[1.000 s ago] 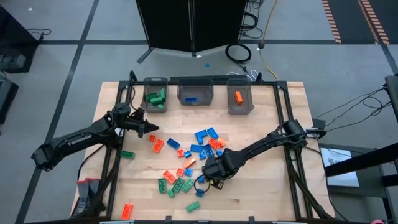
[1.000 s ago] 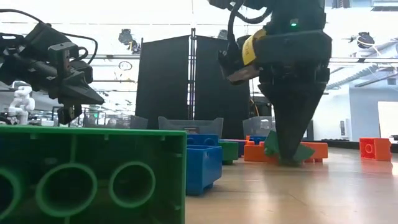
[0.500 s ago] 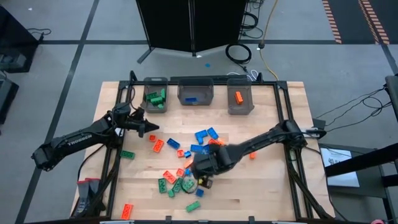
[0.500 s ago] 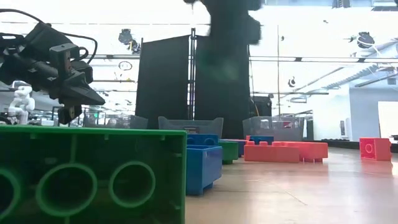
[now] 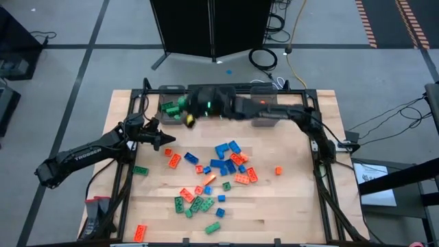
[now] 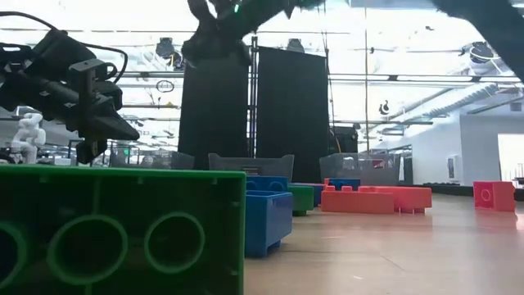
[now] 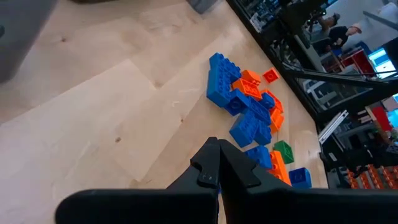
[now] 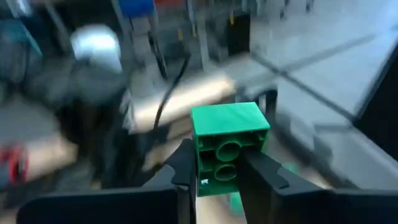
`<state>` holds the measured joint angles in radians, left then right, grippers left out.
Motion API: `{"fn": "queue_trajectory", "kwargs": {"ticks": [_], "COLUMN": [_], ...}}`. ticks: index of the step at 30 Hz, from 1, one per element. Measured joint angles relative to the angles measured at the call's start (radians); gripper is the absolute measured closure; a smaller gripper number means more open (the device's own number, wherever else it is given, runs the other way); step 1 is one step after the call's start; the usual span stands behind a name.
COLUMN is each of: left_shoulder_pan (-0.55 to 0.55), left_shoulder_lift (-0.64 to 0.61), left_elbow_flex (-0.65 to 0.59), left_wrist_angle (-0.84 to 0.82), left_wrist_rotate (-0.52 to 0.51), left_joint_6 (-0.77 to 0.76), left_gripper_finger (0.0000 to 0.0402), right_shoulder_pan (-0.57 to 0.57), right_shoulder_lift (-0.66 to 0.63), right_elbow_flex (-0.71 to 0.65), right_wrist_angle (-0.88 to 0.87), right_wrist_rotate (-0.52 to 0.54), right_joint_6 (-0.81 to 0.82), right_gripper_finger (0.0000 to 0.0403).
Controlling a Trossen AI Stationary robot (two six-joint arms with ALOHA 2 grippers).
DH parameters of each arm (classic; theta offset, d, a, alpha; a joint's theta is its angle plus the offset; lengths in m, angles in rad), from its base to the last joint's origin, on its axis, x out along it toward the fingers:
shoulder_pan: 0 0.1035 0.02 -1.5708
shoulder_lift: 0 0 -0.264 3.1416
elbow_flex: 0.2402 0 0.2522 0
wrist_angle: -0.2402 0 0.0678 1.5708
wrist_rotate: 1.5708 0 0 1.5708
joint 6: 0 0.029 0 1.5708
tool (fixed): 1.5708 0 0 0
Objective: Sort blocks
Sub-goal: Put the green game piece into the left black bin
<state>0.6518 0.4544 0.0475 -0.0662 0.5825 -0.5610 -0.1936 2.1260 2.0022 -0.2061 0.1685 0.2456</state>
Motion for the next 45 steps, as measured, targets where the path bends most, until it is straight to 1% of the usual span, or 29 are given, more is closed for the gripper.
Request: {"fn": "queue_trajectory", "kwargs": {"ticks": [4, 7, 9, 14, 18, 20, 25, 28, 31, 34, 37, 39, 42, 45], "left_shoulder_pan": [0.000, 0.000, -0.001, 0.000, -0.001, -0.001, -0.001, 0.000, -0.001, 0.000, -0.001, 0.000, 0.002, 0.002], "left_shoulder_lift": [0.002, 0.004, 0.004, 0.005, 0.006, 0.007, 0.008, 0.008, 0.008, 0.008, 0.008, 0.008, 0.007, 0.007], "left_elbow_flex": [0.000, 0.000, 0.000, 0.000, 0.000, 0.000, 0.000, 0.000, 0.000, -0.001, -0.006, -0.006, -0.004, -0.001], "left_wrist_angle": [0.001, 0.001, 0.001, 0.001, 0.001, 0.001, 0.001, 0.001, 0.002, 0.012, 0.093, 0.208, 0.379, 0.400], "left_wrist_rotate": [-0.012, -0.012, -0.012, -0.012, -0.012, -0.012, -0.012, -0.012, -0.012, -0.012, -0.015, -0.042, -0.137, -0.280], "left_joint_6": [0.000, 0.000, 0.000, 0.000, -0.001, -0.002, -0.007, -0.008, -0.009, -0.037, -0.087, -0.125, -0.174, -0.175], "left_gripper_finger": [0.0402, 0.0402, 0.0402, 0.0402, 0.0402, 0.0402, 0.0402, 0.0402, 0.0402, 0.0402, 0.0402, 0.0402, 0.0402, 0.0402], "right_shoulder_pan": [-0.094, -0.124, -0.135, -0.133, -0.122, -0.116, -0.111, -0.111, -0.111, -0.111, -0.109, -0.107, -0.107, -0.105], "right_shoulder_lift": [0.066, 0.125, 0.162, 0.231, 0.262, 0.268, 0.278, 0.278, 0.278, 0.278, 0.278, 0.278, 0.278, 0.278], "right_elbow_flex": [-0.002, -0.002, -0.002, -0.002, -0.002, -0.002, -0.002, -0.002, -0.002, -0.002, -0.002, -0.002, -0.001, -0.001], "right_wrist_angle": [0.182, 0.326, 0.403, 0.433, 0.443, 0.433, 0.455, 0.451, 0.449, 0.449, 0.450, 0.463, 0.487, 0.490], "right_wrist_rotate": [-0.073, -0.131, -0.151, -0.157, -0.185, -0.185, -0.221, -0.222, -0.222, -0.228, -0.230, -0.241, -0.272, -0.274], "right_joint_6": [0.072, 0.149, 0.201, 0.279, 0.293, 0.293, 0.309, 0.299, 0.294, 0.324, 0.343, 0.345, 0.382, 0.405], "right_gripper_finger": [0.0338, 0.0338, 0.0338, 0.0338, 0.0338, 0.0320, 0.0236, 0.0203, 0.0188, 0.0182, 0.0181, 0.0180, 0.0180, 0.0179]}}
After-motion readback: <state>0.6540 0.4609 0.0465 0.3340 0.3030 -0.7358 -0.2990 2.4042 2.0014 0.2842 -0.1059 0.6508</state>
